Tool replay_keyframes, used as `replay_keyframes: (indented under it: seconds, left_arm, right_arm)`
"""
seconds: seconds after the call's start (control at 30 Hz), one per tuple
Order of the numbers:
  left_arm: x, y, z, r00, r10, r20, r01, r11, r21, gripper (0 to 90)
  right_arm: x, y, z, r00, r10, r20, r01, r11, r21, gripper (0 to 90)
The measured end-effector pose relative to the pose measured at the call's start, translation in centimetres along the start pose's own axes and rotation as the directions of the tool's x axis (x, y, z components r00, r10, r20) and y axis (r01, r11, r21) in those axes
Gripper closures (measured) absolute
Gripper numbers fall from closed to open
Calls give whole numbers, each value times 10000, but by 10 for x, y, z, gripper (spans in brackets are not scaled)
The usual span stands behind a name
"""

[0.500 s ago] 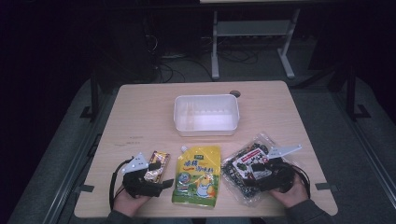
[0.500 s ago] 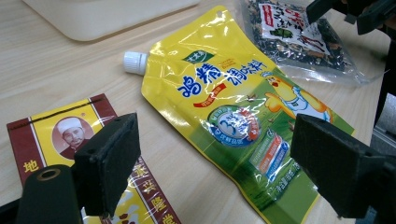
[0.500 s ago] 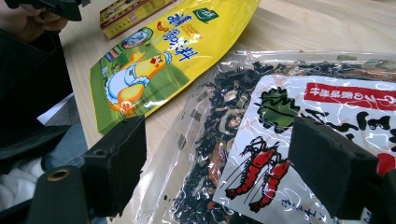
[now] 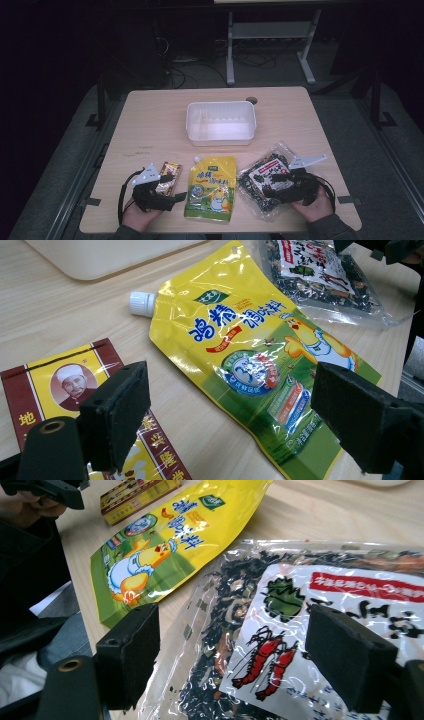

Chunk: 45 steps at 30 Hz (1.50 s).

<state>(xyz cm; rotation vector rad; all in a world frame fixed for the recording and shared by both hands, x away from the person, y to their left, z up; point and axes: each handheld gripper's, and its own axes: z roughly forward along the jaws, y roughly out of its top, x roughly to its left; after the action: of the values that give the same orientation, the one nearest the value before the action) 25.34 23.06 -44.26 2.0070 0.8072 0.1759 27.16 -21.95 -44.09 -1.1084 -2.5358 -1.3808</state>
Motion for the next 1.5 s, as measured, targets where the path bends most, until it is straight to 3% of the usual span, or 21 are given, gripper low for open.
replay_keyframes:
  seconds: [0.27,0.47,0.9,1.17,1.3,1.37,1.4,1.43,1.5]
  left_arm:
    - [1,0,-1,10000,-12,10,12,10000,-15,156]
    - [0,0,2,10000,48,-8,-48,10000,86,155]
    - [0,1,2,10000,52,-15,-52,9999,98,156]
    - [-1,1,3,10000,60,6,-60,9999,116,156]
    - [-1,1,3,10000,94,4,-94,9999,114,157]
    - [-1,1,3,10000,96,-3,-96,9999,136,158]
    - [0,1,3,10000,88,-7,-88,9998,159,158]
    - [0,1,3,10000,88,-7,-88,9998,159,158]
    - [0,1,3,10000,67,-13,-67,9999,149,158]
  right_arm:
    - [0,4,-9,9987,-37,512,40,10000,-53,224]
    - [-5,7,-21,9947,197,1006,-186,9998,-115,226]
    - [-27,7,-51,9731,1177,1982,-1126,9930,-369,259]
    - [-46,-2,-72,9403,2181,2613,-2047,9757,-779,290]
    - [-50,-5,-76,9308,2375,2780,-2239,9713,-802,295]
    - [-53,-7,-79,9210,2521,2969,-2407,9677,-751,302]
    - [-56,-8,-81,9113,2696,3113,-2597,9629,-736,307]
    - [-56,-8,-81,9113,2696,3113,-2597,9629,-736,307]
    - [-58,-11,-83,9025,2815,3261,-2740,9592,-697,313]
